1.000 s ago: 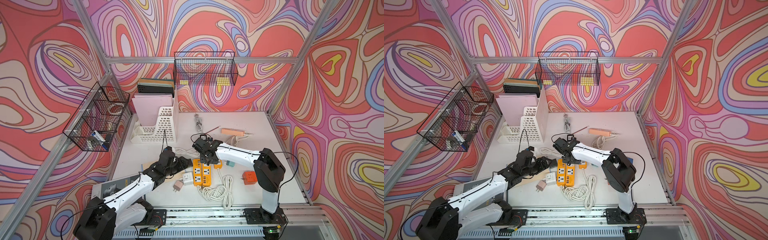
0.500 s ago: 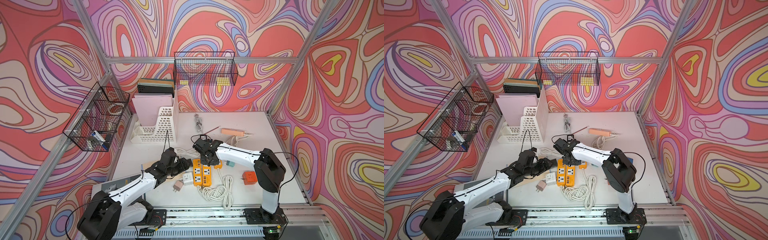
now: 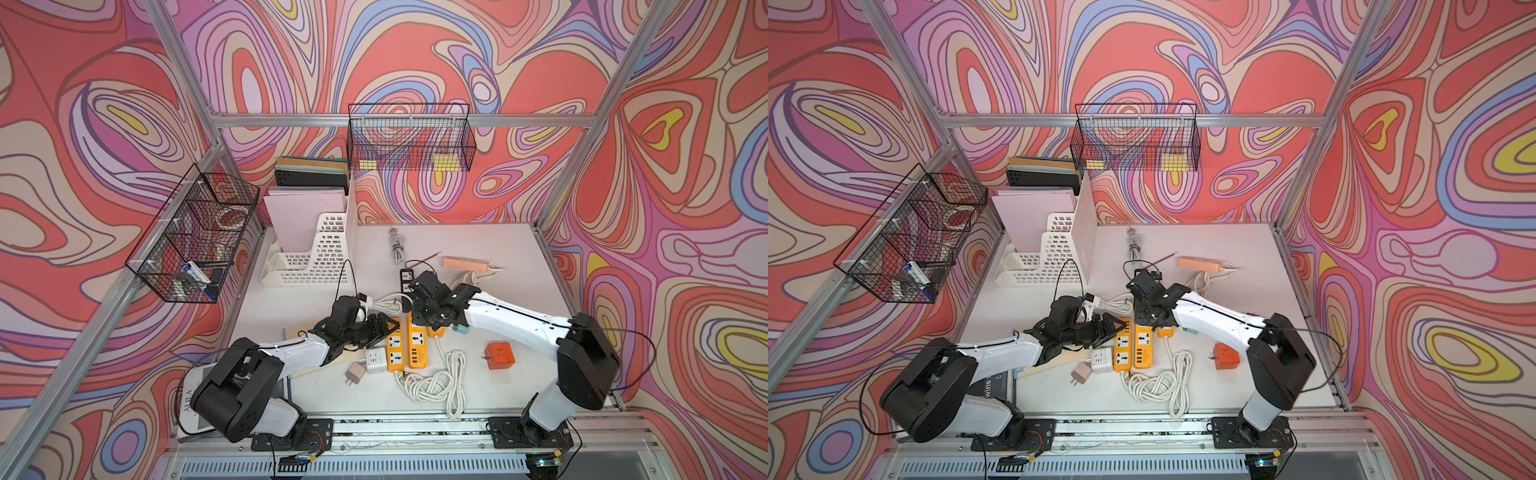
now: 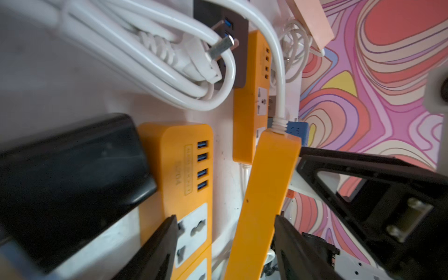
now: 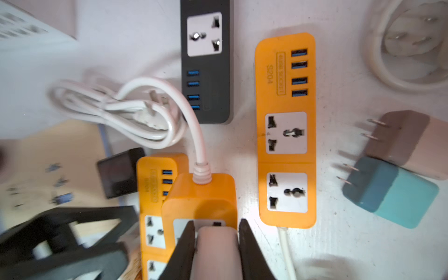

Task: Pull the plug off the socket
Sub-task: Remove the plug from the socket.

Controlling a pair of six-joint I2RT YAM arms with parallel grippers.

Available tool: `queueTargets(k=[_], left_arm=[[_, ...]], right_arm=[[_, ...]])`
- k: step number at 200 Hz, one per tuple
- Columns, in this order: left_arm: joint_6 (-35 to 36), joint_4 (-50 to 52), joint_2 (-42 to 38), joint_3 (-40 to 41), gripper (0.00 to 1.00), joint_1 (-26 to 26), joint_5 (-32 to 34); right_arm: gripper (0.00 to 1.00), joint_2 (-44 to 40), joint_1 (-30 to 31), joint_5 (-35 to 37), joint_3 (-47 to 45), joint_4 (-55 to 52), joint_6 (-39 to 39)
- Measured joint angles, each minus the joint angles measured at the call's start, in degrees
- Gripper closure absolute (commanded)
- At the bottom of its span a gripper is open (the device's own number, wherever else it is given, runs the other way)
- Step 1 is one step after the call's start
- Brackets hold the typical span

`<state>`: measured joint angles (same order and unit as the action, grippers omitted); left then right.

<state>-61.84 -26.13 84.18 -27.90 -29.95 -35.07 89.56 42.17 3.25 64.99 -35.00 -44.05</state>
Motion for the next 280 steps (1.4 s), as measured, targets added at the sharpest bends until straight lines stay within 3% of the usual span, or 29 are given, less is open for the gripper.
queueTargets(k=[32,65,88,136,166,191,247,280], left_arm=[[-4.9,-14.7,5.5,0.4,0.31,-0.7,-5.8],[-9.0,-26.6,9.7,0.4,0.32,-2.6,-8.4],[-9.8,-28.4,11.6,0.4,0.36,-3.8,-8.7],[-6.2,-20.7,12.0,-3.8,0.54,-6.2,-8.1],[-3.0,-14.9,11.9,-6.0,0.74,-6.9,-7.5],[-1.5,-11.0,11.8,-7.0,0.84,-7.1,-6.4],[2.7,1.6,10.8,-11.0,0.9,-6.8,-6.7],[6.6,8.0,10.9,-14.9,0.91,-7.0,-6.7]], right_arm=[[0.94,-6.2,-7.5,-8.1,-7.1,7.6,1.2],[0.94,-6.2,-7.8,-12.2,-8.0,10.5,1.7],[0.94,-6.2,-7.8,-13.9,-8.0,12.2,1.7],[0.95,-5.4,-7.8,-15.2,-8.1,12.9,1.9],[0.95,-4.1,-7.9,-15.5,-8.1,13.7,1.7],[0.96,-3.5,-7.8,-15.4,-8.3,13.6,1.5],[0.95,-2.6,-3.5,-6.4,-6.1,9.0,-1.5],[0.95,-2.8,-3.8,-4.0,-3.8,5.2,-1.7]])
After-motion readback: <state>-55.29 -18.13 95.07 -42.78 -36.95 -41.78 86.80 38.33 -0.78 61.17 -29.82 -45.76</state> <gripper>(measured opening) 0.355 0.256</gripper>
